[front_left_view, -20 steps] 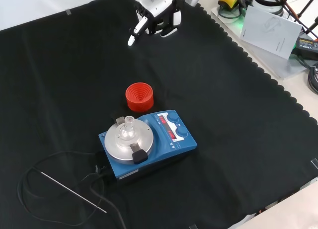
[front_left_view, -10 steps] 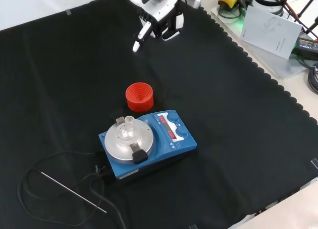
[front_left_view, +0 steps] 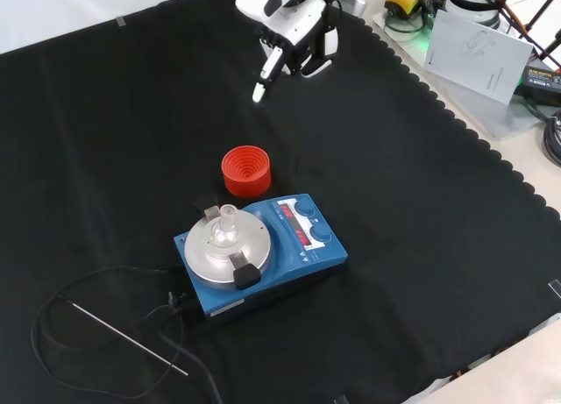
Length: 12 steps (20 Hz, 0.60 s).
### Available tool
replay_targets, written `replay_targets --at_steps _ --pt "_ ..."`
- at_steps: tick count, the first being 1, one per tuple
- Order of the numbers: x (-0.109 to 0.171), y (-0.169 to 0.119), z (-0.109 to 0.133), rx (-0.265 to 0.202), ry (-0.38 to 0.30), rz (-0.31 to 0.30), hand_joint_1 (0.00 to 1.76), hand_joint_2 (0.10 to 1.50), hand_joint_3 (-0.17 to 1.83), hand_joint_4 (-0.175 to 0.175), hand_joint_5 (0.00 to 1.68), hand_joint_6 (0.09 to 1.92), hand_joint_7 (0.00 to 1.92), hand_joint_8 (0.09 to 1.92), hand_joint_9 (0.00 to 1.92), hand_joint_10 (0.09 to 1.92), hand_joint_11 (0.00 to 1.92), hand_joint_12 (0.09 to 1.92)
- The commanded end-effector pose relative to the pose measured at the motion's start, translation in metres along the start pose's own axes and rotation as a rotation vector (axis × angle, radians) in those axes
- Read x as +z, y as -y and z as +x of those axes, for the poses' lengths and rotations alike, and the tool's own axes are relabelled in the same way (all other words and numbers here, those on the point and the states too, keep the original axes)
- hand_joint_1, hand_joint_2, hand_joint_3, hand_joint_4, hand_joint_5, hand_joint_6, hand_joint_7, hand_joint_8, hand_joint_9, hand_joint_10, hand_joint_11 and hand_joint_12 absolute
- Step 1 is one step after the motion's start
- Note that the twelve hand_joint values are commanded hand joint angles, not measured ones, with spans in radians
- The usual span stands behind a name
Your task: Turn on the heater.
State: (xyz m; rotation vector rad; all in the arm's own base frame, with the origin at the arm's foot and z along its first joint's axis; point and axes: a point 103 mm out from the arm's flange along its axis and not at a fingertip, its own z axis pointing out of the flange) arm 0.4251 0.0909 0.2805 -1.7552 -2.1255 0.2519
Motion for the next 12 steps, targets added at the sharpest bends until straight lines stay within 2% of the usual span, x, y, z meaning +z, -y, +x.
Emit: replay_targets --at_steps 1,7,12 --pt "0.006 0.006 0.01 -0.024 0.0 0.025 1.56 0.44 1.14 -0.108 0.34 0.12 1.51 1.63 1.62 1.42 1.38 1.19" --pt "0.013 0.011 0.023 -0.05 0.002 0.055 1.56 0.45 1.18 -0.104 0.33 0.14 1.51 1.67 1.62 1.45 1.36 1.24" --pt "0.015 0.014 0.032 -0.067 0.01 0.055 1.55 0.45 1.2 -0.099 0.32 0.15 1.52 1.69 1.62 1.47 1.34 1.26"
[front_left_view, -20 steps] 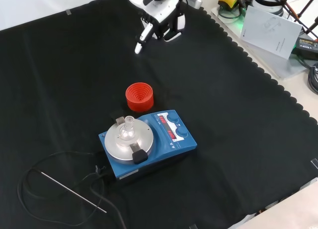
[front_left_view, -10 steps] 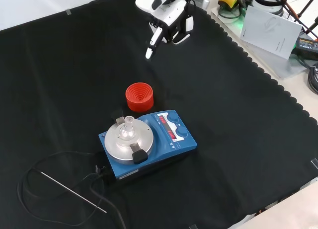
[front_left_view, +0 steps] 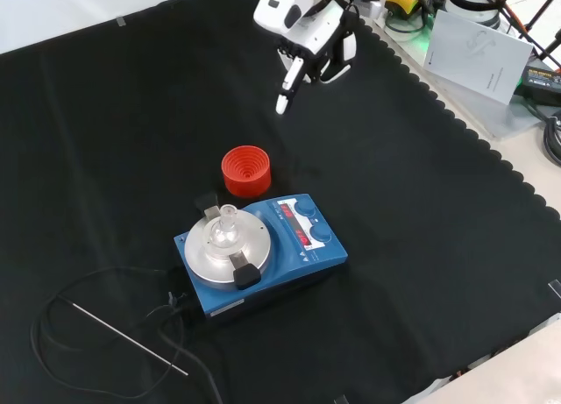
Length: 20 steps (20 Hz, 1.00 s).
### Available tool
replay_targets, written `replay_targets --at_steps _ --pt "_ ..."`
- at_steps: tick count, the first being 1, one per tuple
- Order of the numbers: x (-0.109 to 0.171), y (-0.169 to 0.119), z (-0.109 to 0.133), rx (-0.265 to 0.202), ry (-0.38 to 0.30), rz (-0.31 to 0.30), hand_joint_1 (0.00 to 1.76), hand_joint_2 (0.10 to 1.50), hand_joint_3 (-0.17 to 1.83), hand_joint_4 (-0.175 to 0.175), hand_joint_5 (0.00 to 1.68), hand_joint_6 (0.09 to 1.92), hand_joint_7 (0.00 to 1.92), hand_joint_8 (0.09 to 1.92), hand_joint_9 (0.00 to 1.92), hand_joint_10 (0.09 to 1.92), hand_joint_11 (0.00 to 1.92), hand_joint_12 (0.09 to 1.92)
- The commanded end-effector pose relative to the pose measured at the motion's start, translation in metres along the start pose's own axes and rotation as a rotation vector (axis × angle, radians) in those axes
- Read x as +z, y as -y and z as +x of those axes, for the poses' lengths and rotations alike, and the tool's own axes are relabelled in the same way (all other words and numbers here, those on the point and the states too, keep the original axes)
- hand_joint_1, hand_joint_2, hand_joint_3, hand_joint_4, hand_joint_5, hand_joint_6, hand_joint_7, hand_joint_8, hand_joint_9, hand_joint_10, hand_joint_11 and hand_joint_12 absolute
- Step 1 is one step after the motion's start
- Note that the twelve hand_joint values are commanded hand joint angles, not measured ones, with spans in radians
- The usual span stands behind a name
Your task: Turn on the heater.
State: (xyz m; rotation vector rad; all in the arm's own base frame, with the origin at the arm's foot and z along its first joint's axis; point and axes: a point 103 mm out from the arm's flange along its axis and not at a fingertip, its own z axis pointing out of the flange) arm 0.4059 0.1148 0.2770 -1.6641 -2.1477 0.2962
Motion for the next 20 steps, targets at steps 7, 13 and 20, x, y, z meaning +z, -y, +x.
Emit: replay_targets --at_steps 7,13,20 --pt "0.002 0.003 0.006 0.037 0.003 -0.045 1.55 0.45 1.24 -0.094 0.31 0.17 1.52 1.72 1.62 1.51 1.35 1.29" --pt "-0.01 0.001 0.002 0.06 0.041 -0.096 1.54 0.45 1.25 -0.092 0.32 0.19 1.53 1.74 1.62 1.53 1.35 1.3" --pt "0.004 0.023 0.019 0.093 0.03 -0.153 1.55 0.44 1.27 -0.091 0.31 0.21 1.53 1.75 1.63 1.54 1.35 1.31"
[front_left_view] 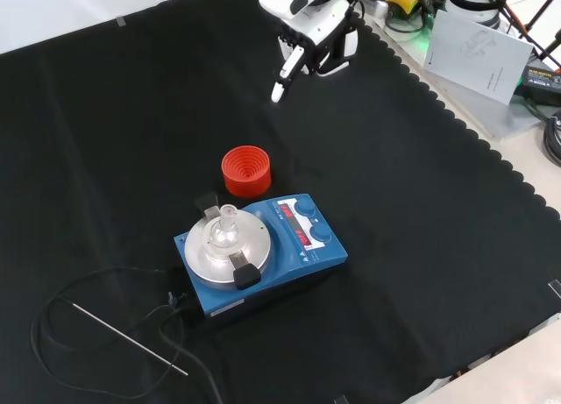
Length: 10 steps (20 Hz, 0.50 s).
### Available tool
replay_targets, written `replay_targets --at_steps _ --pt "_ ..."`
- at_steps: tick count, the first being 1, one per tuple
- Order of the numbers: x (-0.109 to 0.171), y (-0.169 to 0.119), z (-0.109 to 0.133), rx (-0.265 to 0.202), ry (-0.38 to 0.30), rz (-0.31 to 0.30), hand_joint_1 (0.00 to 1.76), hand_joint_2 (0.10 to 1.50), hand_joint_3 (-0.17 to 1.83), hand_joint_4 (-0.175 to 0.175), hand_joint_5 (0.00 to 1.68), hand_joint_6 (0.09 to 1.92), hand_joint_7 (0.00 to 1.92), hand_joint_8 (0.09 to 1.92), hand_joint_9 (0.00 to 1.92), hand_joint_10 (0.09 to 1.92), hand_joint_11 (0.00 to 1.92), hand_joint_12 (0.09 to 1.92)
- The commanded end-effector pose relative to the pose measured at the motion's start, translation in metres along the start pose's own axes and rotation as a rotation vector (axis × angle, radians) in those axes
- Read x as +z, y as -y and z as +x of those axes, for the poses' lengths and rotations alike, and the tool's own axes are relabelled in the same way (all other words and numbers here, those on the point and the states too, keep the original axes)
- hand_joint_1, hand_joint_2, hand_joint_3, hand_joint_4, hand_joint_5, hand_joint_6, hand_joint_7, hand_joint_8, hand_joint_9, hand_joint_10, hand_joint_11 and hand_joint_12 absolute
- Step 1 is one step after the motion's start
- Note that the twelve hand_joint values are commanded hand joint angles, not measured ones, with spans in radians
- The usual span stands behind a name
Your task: Turn on the heater.
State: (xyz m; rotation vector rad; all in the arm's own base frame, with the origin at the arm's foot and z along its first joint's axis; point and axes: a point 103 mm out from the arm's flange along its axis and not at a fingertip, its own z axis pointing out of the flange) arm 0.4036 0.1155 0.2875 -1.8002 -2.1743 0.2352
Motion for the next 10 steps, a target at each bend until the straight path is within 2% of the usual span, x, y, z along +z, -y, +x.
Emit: replay_targets --at_steps 1,5,10 --pt "0.014 0.023 0.02 0.035 -0.008 -0.049 1.55 0.44 1.27 -0.091 0.31 0.21 1.53 1.75 1.62 1.55 1.35 1.31" --pt "0.031 0.036 0.043 0.039 -0.015 -0.052 1.55 0.44 1.27 -0.09 0.31 0.22 1.53 1.75 1.62 1.55 1.35 1.32" --pt "0.043 0.039 0.05 0.055 -0.028 -0.047 1.55 0.44 1.27 -0.09 0.31 0.23 1.53 1.76 1.63 1.56 1.34 1.32"
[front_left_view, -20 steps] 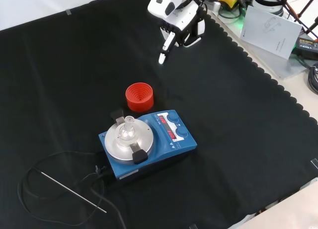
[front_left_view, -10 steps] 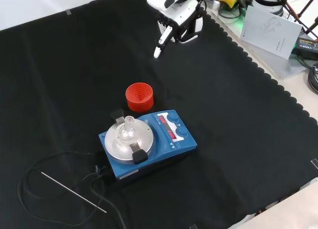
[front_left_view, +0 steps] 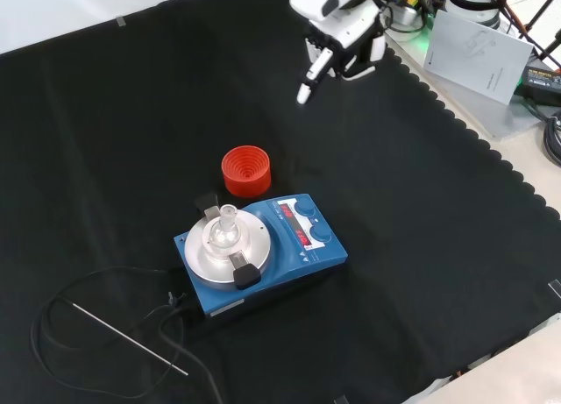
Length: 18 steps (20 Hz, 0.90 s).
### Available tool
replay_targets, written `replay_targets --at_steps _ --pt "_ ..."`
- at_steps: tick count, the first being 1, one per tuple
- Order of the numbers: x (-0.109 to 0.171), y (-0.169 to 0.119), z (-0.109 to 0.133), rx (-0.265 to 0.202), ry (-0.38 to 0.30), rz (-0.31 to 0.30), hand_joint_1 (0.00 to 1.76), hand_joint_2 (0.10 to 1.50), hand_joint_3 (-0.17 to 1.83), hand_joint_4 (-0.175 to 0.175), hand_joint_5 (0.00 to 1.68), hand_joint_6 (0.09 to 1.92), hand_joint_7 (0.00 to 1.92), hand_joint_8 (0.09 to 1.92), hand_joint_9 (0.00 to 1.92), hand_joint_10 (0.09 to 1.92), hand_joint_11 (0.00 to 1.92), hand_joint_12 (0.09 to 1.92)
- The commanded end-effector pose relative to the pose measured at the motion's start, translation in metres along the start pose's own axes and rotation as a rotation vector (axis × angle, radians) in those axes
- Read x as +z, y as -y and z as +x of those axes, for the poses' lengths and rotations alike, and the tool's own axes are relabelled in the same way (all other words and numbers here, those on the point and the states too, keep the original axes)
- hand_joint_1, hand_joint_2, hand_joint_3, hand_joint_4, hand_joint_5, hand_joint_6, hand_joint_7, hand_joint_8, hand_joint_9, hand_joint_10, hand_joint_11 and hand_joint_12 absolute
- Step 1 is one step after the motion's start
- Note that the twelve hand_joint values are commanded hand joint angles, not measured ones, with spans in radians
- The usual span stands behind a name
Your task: Turn on the heater.
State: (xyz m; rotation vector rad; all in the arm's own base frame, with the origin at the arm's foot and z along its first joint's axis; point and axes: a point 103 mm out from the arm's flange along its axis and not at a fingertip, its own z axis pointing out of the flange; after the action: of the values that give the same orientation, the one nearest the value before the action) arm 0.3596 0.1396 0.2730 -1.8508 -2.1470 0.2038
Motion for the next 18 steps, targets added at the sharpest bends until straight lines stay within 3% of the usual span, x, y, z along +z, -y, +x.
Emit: replay_targets --at_steps 1,11,18 --pt "0.013 0.008 0.02 0.018 -0.016 -0.021 1.55 0.44 1.27 -0.089 0.31 0.23 1.53 1.76 1.63 1.56 1.35 1.33" --pt "0.017 -0.013 -0.004 0.041 0.006 -0.013 1.55 0.44 1.28 -0.088 0.3 0.25 1.53 1.76 1.63 1.56 1.35 1.33" --pt "0.011 -0.027 0.007 0.122 0.007 -0.018 1.55 0.44 1.29 -0.087 0.3 0.27 1.54 1.76 1.63 1.57 1.35 1.33"
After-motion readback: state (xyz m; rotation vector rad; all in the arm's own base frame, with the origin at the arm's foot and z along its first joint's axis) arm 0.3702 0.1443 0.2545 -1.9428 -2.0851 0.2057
